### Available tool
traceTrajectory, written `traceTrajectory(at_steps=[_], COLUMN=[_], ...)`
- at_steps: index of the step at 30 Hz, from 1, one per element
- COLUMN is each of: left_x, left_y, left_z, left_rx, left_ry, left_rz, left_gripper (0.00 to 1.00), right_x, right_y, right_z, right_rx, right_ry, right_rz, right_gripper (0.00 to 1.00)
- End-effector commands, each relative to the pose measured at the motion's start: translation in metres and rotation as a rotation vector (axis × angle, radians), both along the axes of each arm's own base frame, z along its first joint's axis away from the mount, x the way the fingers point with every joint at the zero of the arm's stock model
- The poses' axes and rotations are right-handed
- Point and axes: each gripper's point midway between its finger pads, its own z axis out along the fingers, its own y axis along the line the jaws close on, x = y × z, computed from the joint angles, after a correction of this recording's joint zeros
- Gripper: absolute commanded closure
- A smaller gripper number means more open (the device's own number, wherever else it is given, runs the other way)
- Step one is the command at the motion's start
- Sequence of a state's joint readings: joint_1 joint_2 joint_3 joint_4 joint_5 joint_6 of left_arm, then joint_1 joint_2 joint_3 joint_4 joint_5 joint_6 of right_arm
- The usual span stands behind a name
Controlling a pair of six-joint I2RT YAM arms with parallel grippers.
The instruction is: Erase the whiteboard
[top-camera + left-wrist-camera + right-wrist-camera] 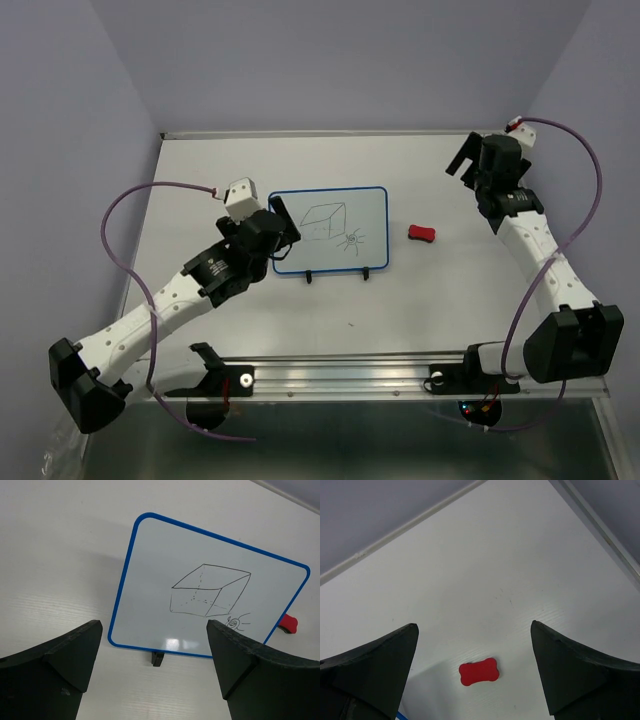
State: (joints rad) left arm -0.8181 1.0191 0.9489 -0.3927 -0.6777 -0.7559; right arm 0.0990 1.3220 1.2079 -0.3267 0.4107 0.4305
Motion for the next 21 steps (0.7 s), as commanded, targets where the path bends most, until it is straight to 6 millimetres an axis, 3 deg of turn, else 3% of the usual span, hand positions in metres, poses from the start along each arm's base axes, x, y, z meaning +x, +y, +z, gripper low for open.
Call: traceTrajectory(at_steps=[1,7,10,13,21], left_x=[0.002,-0.015,-0.029,-0.032,-0.017], left_y=[-0.008,-0.038,-0.046,-0.057,-0.069], left_z=[-0.001,-0.05,-0.09,-0.116,-0.15], left_rx=[0.008,0.011,0.013,-0.043,0.034], left_ry=[-0.003,0.102,0.173,0.182,0.173], left_rz=[-0.04,-0.144,-0.177,-0.186,-0.21], left_gripper=[0.01,0.01,0.01,0.07,0.1], right_x=[0.006,0.019,0.024,0.029,0.035], right_y=[0.0,0.015,0.025,0.033,0.048], right_z=[-0.001,-0.024,-0.034,-0.043,-0.066], right_rx=[-0.013,-0.013,-0.012,-0.007,-0.01], right_ry=[-0.008,0.05,0.079,0.102,0.163], right_rz=[0.01,0.107,0.174,0.222,0.335], right_gripper=[0.0,0.0,0.0,0.0,0.0])
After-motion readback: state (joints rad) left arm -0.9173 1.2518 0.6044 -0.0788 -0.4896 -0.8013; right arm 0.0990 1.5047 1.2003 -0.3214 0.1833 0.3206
